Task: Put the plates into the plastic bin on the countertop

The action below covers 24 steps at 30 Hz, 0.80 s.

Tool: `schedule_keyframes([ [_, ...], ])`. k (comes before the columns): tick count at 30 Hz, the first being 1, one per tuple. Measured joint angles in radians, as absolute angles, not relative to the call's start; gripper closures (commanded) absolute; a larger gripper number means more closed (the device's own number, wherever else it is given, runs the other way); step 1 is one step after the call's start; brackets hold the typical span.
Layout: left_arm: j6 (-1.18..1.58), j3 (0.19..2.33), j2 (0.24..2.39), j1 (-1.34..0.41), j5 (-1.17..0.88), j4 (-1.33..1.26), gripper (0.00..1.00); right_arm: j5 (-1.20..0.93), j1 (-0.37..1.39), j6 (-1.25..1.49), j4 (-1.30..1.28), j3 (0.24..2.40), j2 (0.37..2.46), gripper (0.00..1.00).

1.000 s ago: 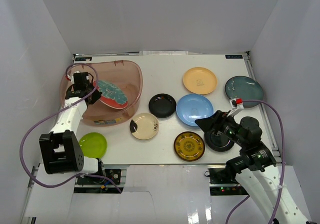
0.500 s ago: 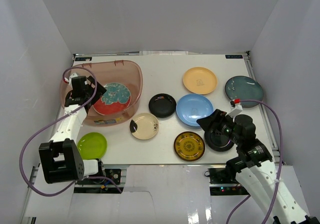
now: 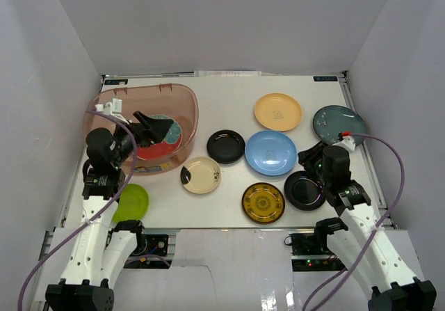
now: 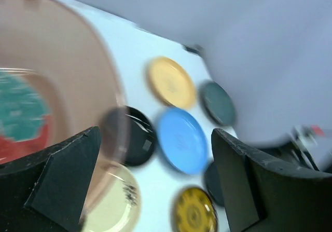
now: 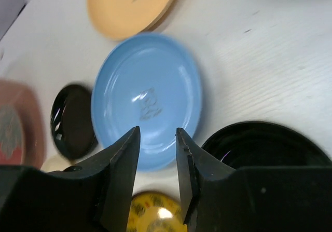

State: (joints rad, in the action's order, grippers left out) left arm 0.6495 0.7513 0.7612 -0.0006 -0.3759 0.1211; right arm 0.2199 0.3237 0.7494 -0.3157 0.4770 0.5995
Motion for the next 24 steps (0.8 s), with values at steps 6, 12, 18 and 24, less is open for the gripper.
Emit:
schedule_keyframes([
  [6,0.632,0.682,0.691,-0.203,-0.71,0.043,0.02,0.129,-0.053,0.823,-0.168,0.485,0.787,0.24],
  [12,0.594,0.609,0.656,-0.337,-0.908,0.033,0.02,-0.01,-0.326,0.98,0.11,0.392,1.01,0.18],
  [18,0.556,0.546,0.659,-0.404,-0.97,0.044,0.02,-0.053,-0.358,1.081,0.309,0.373,1.294,0.22],
  [24,0.517,0.547,0.711,-0.417,-0.968,0.051,0.02,-0.041,-0.358,1.126,0.508,0.448,1.502,0.37],
])
